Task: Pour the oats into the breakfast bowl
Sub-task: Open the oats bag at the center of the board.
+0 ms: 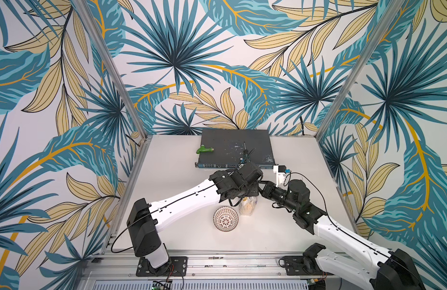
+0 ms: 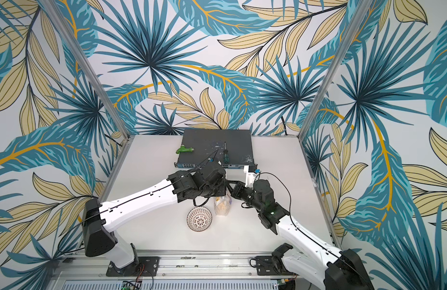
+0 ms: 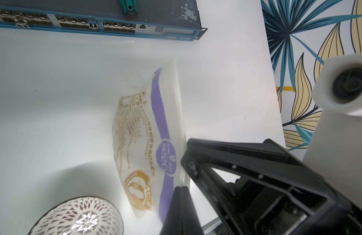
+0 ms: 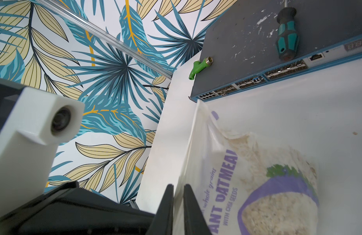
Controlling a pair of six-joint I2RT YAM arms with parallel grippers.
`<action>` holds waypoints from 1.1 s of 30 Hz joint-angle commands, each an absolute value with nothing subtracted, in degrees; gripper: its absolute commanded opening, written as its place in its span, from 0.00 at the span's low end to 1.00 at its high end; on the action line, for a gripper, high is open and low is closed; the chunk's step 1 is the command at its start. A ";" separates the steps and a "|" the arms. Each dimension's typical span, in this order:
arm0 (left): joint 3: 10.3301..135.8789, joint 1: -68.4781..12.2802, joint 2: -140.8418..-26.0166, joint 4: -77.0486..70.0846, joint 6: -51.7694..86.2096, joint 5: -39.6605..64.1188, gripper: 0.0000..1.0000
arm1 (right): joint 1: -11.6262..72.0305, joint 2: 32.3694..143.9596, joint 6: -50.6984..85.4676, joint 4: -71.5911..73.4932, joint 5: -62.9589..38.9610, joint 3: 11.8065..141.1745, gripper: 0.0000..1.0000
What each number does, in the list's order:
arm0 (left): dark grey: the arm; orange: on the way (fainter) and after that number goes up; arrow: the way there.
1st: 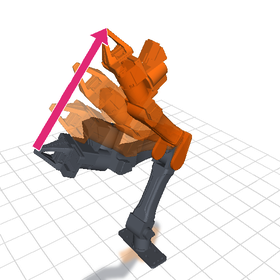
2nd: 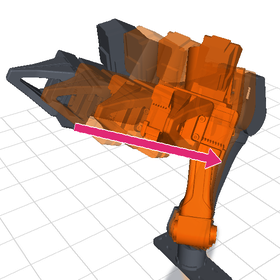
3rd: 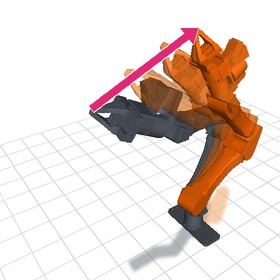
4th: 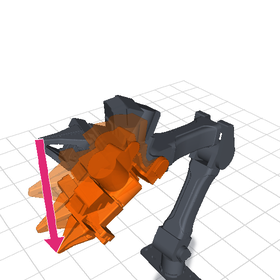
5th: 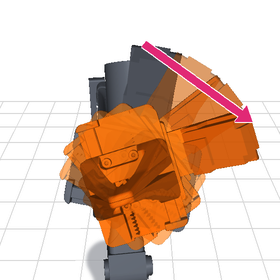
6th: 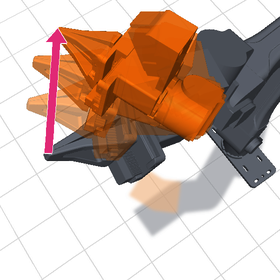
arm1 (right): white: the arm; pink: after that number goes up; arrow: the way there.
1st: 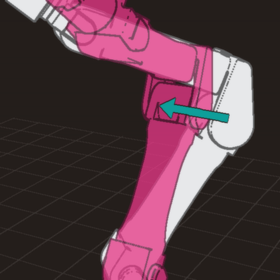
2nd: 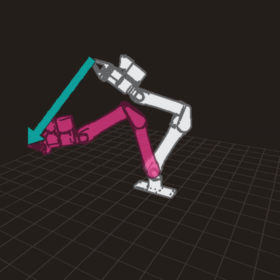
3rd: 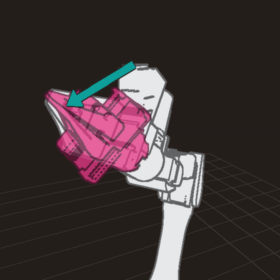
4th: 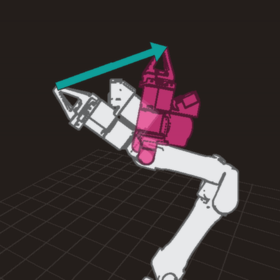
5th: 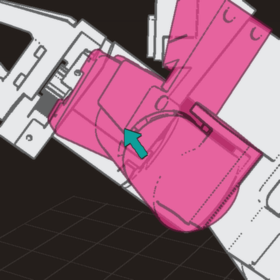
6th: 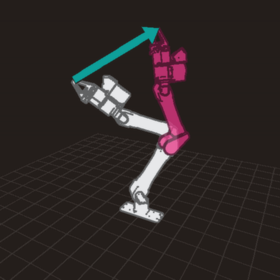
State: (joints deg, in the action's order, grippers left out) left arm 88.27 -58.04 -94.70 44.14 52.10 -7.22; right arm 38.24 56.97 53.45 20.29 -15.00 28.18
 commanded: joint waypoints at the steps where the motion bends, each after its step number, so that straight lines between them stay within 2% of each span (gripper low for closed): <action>1: 87.10 -58.10 -93.16 45.97 52.35 -6.81 0.01 | 38.49 56.16 54.73 22.30 -15.14 26.14 0.16; 28: 86.96 -58.10 -93.16 46.24 52.46 -7.22 0.01 | 39.82 56.51 54.76 24.26 -15.65 24.53 0.16; 30: 86.93 -58.10 -93.16 46.30 52.47 -7.25 0.01 | 39.90 56.93 54.74 24.25 -15.35 24.44 0.15; 33: 86.97 -58.09 -93.16 46.30 52.39 -7.37 0.01 | 39.99 57.67 54.72 23.80 -14.86 24.52 0.07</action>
